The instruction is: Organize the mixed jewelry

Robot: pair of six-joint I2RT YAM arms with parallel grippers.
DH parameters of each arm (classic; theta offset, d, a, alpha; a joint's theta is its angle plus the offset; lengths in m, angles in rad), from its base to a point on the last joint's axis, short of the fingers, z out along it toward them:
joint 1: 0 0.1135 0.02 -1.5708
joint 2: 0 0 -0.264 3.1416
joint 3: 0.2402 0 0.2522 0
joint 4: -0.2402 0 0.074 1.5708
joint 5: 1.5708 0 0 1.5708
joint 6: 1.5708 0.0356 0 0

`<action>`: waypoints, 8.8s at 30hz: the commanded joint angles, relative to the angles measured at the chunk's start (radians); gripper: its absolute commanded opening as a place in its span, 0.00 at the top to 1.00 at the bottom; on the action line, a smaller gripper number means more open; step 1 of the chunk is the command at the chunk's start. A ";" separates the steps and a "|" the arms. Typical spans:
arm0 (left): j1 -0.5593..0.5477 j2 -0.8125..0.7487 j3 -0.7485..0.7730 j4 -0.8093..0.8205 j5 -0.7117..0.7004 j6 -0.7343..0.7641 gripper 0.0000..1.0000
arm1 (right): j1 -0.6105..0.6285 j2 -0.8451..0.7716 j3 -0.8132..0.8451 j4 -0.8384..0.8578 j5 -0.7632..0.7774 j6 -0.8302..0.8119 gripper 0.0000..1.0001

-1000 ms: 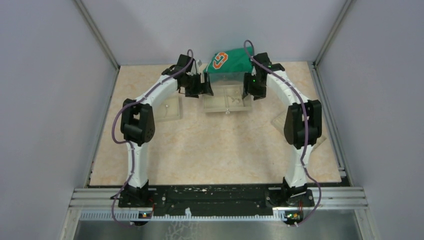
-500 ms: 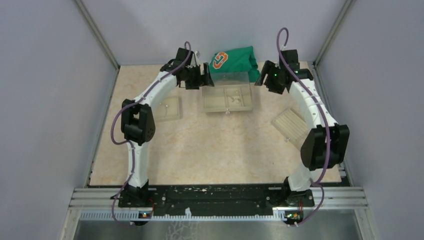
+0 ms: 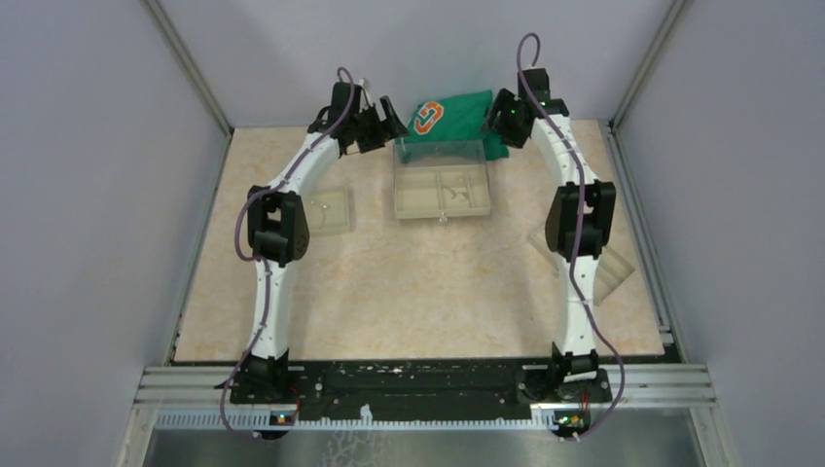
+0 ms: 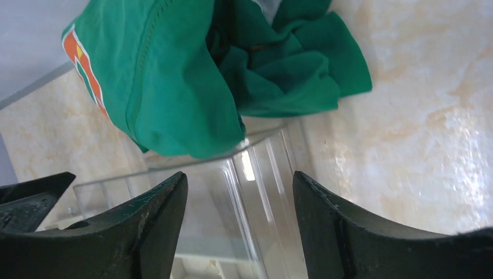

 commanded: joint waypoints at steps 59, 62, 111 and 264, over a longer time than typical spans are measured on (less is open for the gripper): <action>-0.089 -0.425 -0.433 -0.122 0.119 0.114 0.01 | 0.129 -1.032 -0.917 -0.077 0.056 -0.159 0.65; -0.089 -0.342 -0.329 -0.152 0.115 0.122 0.01 | 0.238 -1.155 -1.099 -0.091 0.077 -0.043 0.81; -0.144 -0.303 -0.348 -0.137 0.163 0.097 0.01 | 0.365 -0.850 -0.975 0.171 0.274 0.047 0.83; -0.067 -0.300 -0.449 -0.135 0.289 0.164 0.01 | 0.012 -0.503 -0.911 -0.008 0.131 0.130 1.00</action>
